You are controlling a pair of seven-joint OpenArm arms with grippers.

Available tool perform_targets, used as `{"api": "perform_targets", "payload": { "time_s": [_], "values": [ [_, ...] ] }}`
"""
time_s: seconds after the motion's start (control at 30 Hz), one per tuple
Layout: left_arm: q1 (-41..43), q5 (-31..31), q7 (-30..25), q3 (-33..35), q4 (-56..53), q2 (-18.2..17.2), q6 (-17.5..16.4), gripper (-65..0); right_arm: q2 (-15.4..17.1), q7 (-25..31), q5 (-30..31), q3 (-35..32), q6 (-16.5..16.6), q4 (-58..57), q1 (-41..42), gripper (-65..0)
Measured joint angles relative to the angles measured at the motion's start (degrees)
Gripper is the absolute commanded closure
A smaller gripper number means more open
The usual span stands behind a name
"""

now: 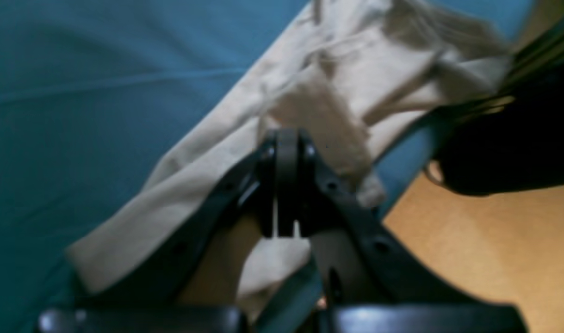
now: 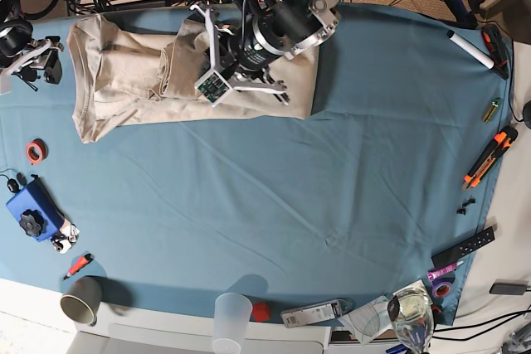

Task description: Fold the T-shirt properly

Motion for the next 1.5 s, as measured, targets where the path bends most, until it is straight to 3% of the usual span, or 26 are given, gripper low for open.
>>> {"api": "perform_targets", "payload": {
  "time_s": [0.13,0.23,0.33,0.47,0.57,0.83,1.03,1.17,1.23,1.37,1.5],
  "values": [
    [0.22,6.4,0.79,0.0,0.07,-0.37,4.39,0.0,0.11,-0.59,-0.09,0.02,2.16,-8.31,2.95,-36.9],
    [0.24,8.13,0.83,0.0,0.09,-0.5,4.33,0.0,0.46,-2.27,3.67,0.02,2.36,-15.04,5.35,-36.9],
    [0.24,8.61,0.96,0.0,0.11,-0.55,4.33,0.0,0.9,-8.15,10.01,-0.02,2.29,-20.2,8.09,-36.9],
    [0.26,8.72,0.96,0.0,0.11,-0.59,4.33,0.0,2.64,-11.52,15.87,-4.83,2.43,-25.73,9.03,-36.9],
    [0.24,8.72,0.96,0.0,0.11,-0.59,4.35,0.0,4.0,-10.03,16.79,-8.5,2.43,-27.08,9.31,-36.9],
    [0.24,8.72,0.94,0.0,0.11,-0.59,4.33,0.0,3.96,-8.11,22.16,-18.71,2.89,-27.36,9.84,-36.9],
    [0.24,8.74,1.22,0.0,0.11,-0.61,4.33,0.0,2.36,-3.54,17.79,-20.79,3.08,-27.17,11.58,-34.5],
    [0.24,12.28,1.73,0.07,0.13,-1.31,4.83,0.0,2.36,-3.54,13.09,-20.63,2.84,-27.19,12.79,-10.3],
    [0.44,16.68,1.9,0.24,0.04,-3.06,7.48,0.0,2.34,-3.69,10.91,-20.63,2.82,-27.3,13.68,-0.1],
    [0.72,21.07,3.06,-0.68,0.02,-6.01,11.04,0.0,2.16,-0.55,3.58,-20.94,3.21,-27.39,17.16,0.0],
    [0.72,20.0,2.45,-6.69,0.0,-6.43,11.1,0.0,2.34,4.33,-8.55,-20.94,2.69,-27.76,22.23,0.0]
  ]
}}
